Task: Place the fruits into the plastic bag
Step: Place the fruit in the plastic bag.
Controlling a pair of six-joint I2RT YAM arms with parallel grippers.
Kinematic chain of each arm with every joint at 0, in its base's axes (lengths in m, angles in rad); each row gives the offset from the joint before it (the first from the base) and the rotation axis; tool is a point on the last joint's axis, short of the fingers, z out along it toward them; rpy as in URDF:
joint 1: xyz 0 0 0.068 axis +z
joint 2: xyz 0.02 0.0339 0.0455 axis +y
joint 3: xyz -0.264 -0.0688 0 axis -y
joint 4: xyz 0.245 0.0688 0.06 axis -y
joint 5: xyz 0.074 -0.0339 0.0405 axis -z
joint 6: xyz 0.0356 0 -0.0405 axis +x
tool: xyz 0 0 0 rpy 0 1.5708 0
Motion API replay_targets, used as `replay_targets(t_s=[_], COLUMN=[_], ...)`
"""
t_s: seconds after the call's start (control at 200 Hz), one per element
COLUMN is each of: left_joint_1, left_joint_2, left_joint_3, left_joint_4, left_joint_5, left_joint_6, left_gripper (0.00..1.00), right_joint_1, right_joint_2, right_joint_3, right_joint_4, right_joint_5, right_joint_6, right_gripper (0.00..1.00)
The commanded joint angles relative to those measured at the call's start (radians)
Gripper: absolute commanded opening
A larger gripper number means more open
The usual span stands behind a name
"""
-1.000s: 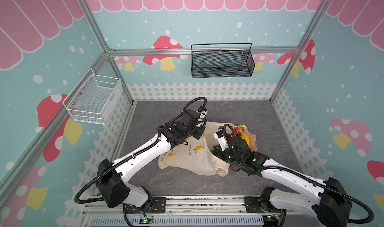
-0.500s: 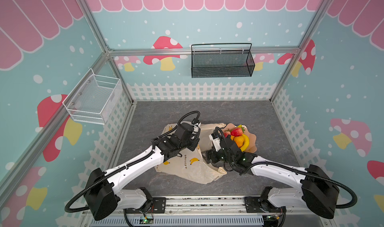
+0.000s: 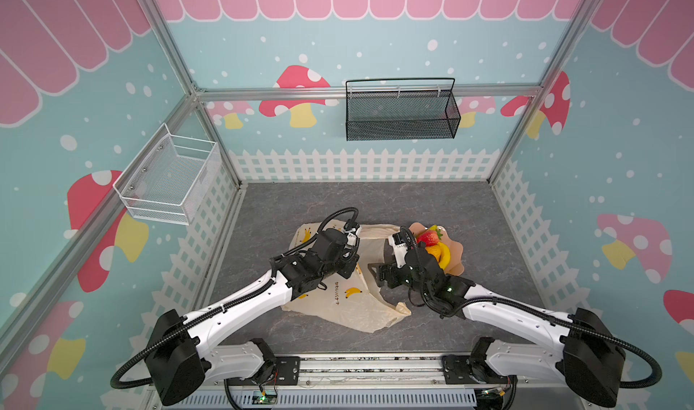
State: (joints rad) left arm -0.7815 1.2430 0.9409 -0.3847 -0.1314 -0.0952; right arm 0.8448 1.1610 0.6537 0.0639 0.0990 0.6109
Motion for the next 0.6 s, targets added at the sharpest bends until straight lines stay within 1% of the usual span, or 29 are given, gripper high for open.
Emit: replay_targets(t_s=[0.0, 0.185, 0.32, 0.425, 0.595], left_joint_1=[-0.005, -0.005, -0.005, -0.005, -0.005], left_joint_2=[-0.017, 0.007, 0.013, 0.016, 0.033], left_joint_3=[0.031, 0.107, 0.134, 0.15, 0.172], left_joint_4=[-0.03, -0.13, -0.17, -0.19, -0.215], left_joint_5=[0.008, 0.063, 0.08, 0.085, 0.097], left_joint_6=[-0.016, -0.014, -0.005, 0.004, 0.018], left_gripper=[0.0, 0.0, 0.0, 0.0, 0.0], right_joint_1=[-0.013, -0.063, -0.144, -0.253, -0.375], right_joint_2=[-0.063, -0.187, -0.241, -0.243, -0.177], right_joint_3=[0.009, 0.017, 0.029, 0.047, 0.125], right_joint_4=[-0.093, -0.254, -0.372, -0.436, -0.49], right_joint_5=[0.008, 0.002, -0.025, -0.079, -0.117], right_joint_6=[0.015, 0.053, 0.102, 0.112, 0.077], right_gripper=[0.95, 0.96, 0.96, 0.95, 0.95])
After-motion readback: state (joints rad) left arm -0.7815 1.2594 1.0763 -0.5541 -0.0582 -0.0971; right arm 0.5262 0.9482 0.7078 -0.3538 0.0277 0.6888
